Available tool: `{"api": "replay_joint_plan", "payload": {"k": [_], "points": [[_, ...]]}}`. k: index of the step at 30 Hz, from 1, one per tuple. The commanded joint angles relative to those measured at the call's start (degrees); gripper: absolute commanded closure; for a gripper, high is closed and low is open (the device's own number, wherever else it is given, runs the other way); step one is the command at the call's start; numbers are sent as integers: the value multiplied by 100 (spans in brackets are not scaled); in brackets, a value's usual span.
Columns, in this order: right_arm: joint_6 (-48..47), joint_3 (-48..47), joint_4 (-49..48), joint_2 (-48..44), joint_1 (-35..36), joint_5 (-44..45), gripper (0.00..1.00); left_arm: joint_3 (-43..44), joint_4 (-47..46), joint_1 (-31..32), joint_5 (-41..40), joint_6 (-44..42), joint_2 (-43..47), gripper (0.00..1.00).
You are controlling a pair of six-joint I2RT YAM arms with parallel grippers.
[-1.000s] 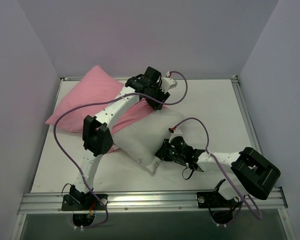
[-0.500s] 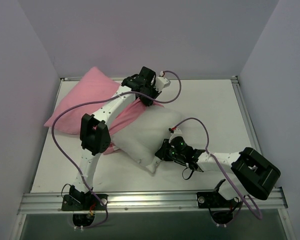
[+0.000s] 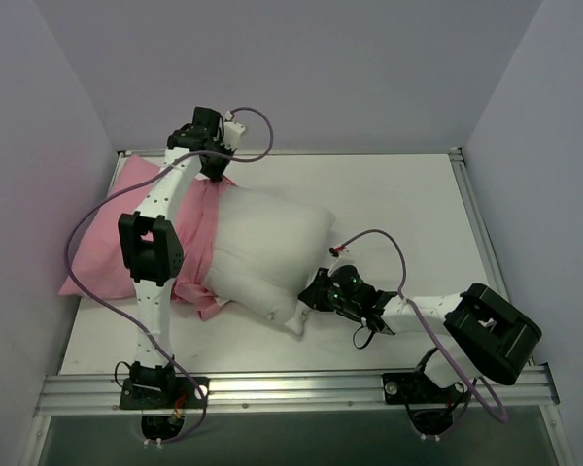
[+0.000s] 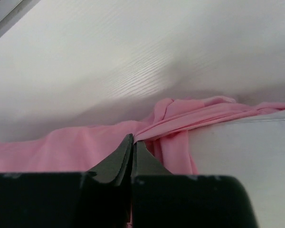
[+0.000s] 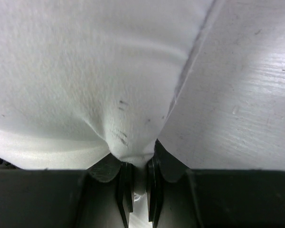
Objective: Remove the pillowcase from the pillow
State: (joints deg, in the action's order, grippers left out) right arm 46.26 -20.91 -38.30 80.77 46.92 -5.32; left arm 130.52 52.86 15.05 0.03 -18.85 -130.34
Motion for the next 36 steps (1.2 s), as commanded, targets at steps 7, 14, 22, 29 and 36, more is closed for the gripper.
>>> {"api": "replay_joint_plan", "payload": {"k": [7, 14, 22, 29, 36], "points": [[-546, -649, 2957, -675, -33, 373, 91, -1351, -970, 68, 241, -163, 746, 97], [-1715, -3021, 5628, -1845, -841, 1375, 31, -1476, -874, 200, 717, 382, 1011, 98], [-2780, -5695, 6125, -573, -378, 2158, 46, -1889, -927, 270, 1359, 821, 1354, 98], [-2509, -6022, 5020, 1131, 300, 1719, 85, -1925, -936, 271, 1535, 936, 1459, 98], [-2218, -5627, 5385, 2530, 476, 2140, 100, -1899, -865, 262, 1535, 918, 1582, 98]]}}
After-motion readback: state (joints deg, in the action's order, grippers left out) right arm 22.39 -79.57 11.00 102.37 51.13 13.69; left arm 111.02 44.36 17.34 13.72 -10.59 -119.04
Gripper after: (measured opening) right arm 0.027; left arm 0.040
